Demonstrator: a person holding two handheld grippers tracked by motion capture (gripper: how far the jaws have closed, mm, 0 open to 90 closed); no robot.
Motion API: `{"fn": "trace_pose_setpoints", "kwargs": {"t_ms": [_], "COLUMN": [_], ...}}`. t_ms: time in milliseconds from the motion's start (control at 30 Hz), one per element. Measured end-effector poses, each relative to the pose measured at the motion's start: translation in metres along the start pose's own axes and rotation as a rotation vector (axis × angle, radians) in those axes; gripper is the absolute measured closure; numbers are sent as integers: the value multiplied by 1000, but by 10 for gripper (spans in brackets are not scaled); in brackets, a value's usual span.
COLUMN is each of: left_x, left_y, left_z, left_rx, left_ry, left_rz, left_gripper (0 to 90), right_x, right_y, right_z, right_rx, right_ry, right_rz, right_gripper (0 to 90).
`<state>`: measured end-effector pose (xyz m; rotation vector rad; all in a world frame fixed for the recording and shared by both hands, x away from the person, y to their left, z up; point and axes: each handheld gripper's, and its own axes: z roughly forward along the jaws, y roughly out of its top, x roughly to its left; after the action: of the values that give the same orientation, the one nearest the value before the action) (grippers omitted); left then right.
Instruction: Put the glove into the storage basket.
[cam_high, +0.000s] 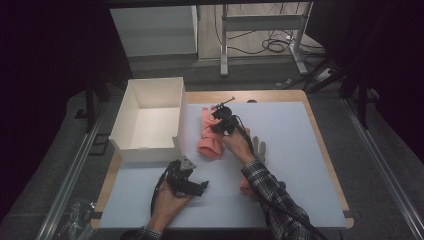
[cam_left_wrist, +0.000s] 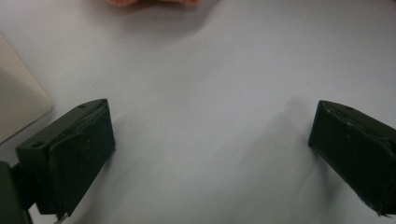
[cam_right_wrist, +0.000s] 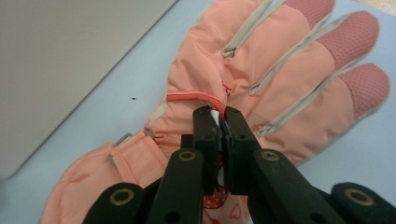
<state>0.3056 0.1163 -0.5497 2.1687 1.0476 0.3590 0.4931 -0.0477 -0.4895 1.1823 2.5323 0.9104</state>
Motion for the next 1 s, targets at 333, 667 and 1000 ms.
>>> {"fn": "trace_pose_setpoints", "kwargs": {"t_ms": [333, 667, 1000], "left_x": [0, 0, 0], "left_y": [0, 0, 0], "left_z": [0, 0, 0], "left_rx": [2, -2, -1], "left_ry": [1, 2, 2], "left_rz": [1, 1, 2], "left_gripper": [3, 4, 4], "right_x": [7, 16, 29], "right_y": [3, 3, -10], "right_z": [-31, -70, -124], "right_rx": [-34, -62, -69], "right_ry": [63, 150, 210], "right_rz": [-25, -55, -112], "right_gripper": [856, 854, 853]}}
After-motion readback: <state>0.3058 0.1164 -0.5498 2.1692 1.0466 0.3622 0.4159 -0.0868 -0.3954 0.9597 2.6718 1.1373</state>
